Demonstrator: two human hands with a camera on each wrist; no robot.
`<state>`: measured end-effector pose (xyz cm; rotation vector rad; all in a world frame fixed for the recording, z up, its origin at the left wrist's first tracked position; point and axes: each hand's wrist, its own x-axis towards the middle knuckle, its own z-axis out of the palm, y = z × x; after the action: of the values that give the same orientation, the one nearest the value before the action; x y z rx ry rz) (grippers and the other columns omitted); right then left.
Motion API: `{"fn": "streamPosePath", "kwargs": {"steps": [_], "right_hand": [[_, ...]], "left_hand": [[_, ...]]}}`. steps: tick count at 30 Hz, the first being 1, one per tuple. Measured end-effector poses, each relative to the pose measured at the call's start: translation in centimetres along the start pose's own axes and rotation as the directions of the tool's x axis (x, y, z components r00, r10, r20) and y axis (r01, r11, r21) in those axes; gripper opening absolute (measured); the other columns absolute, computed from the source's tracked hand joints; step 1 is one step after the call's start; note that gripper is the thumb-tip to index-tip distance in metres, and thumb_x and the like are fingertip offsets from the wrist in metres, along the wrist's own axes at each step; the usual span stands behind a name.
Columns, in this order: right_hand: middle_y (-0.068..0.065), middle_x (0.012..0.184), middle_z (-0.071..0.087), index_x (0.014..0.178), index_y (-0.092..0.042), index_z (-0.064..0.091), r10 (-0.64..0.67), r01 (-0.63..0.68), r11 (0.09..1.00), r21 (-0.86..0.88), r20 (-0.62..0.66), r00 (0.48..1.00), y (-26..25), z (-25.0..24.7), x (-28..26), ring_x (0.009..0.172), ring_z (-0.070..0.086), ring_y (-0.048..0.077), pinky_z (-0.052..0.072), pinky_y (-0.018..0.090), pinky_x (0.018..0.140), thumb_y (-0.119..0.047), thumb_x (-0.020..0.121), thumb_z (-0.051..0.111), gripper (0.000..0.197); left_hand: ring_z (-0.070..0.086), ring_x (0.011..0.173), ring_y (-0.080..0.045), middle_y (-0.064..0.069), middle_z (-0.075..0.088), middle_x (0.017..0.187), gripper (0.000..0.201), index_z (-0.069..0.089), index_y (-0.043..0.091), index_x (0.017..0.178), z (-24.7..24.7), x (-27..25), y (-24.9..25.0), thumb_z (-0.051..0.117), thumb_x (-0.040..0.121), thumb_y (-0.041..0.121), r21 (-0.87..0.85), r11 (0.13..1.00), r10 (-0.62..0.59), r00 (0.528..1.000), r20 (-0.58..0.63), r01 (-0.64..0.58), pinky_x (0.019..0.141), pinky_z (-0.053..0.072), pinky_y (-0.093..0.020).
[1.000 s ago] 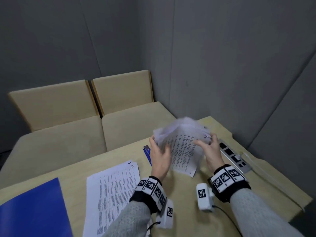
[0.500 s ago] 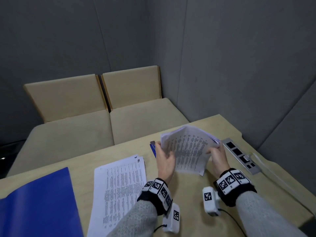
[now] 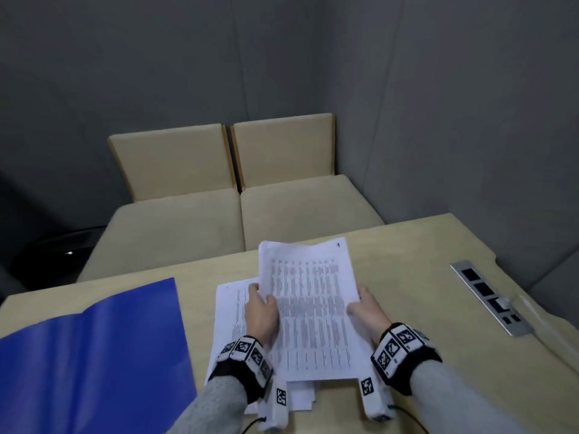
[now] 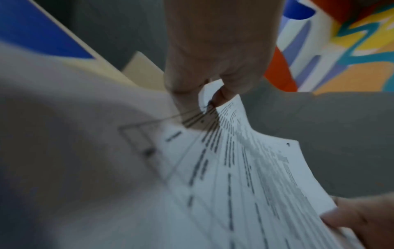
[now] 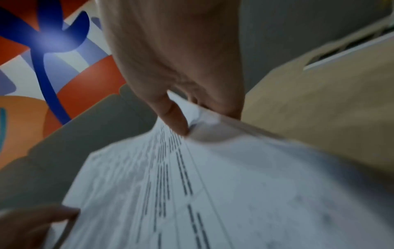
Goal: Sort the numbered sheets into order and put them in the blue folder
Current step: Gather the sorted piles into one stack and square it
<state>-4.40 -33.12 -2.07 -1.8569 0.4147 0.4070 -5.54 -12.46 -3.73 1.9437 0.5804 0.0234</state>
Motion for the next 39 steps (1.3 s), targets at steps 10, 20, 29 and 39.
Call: {"fn": "streamPosePath", "kwargs": {"steps": [10,20,29,39], "right_hand": [[0.012,0.126,0.046,0.120,-0.012,0.048,0.199,-0.224,0.897,-0.381,-0.103,0.975,3.2,11.1,2.7,0.115,0.047,0.030,0.041,0.035,0.095,-0.019,0.081,0.055,0.041],[0.016,0.130,0.049,0.128,-0.010,0.049,0.382,-0.388,0.834,-0.391,-0.099,0.919,2.3,12.1,4.1,0.096,0.054,0.030,0.044,0.029,0.081,-0.031,0.081,0.050,0.052],[0.018,0.115,0.058,0.120,0.008,0.046,0.416,-0.420,0.902,-0.099,-0.054,0.908,2.6,11.5,4.7,0.094,0.056,0.030,0.047,0.033,0.083,-0.005,0.080,0.057,0.043],[0.015,0.128,0.056,0.131,-0.003,0.047,0.207,-0.210,0.977,0.033,0.073,0.976,0.8,9.6,1.8,0.106,0.054,0.027,0.042,0.032,0.093,0.010,0.088,0.043,0.045]], "left_hand": [[0.022,0.136,-0.038,-0.022,0.018,0.148,0.056,0.027,0.007,0.140,-7.1,3.0,-7.9,0.046,0.089,0.017,0.447,0.789,-0.430,0.898,-0.090,0.422,0.111,0.026,-0.045],[0.043,0.121,-0.035,-0.020,0.033,0.138,0.065,0.031,0.004,0.135,-6.0,5.0,-8.0,0.056,0.081,0.030,0.416,0.728,-0.576,0.816,-0.060,0.545,0.100,0.043,-0.042],[0.049,0.116,-0.039,-0.027,0.038,0.134,0.065,0.020,-0.006,0.136,-4.5,4.7,-7.1,0.057,0.086,0.011,0.183,0.810,-0.558,0.828,-0.053,0.557,0.093,0.049,-0.043],[0.056,0.075,-0.028,-0.016,0.059,0.092,0.033,0.051,0.001,0.114,-5.0,3.2,-7.1,0.043,0.082,-0.001,-0.067,0.952,-0.284,0.944,0.168,0.298,0.065,0.049,-0.039]]}}
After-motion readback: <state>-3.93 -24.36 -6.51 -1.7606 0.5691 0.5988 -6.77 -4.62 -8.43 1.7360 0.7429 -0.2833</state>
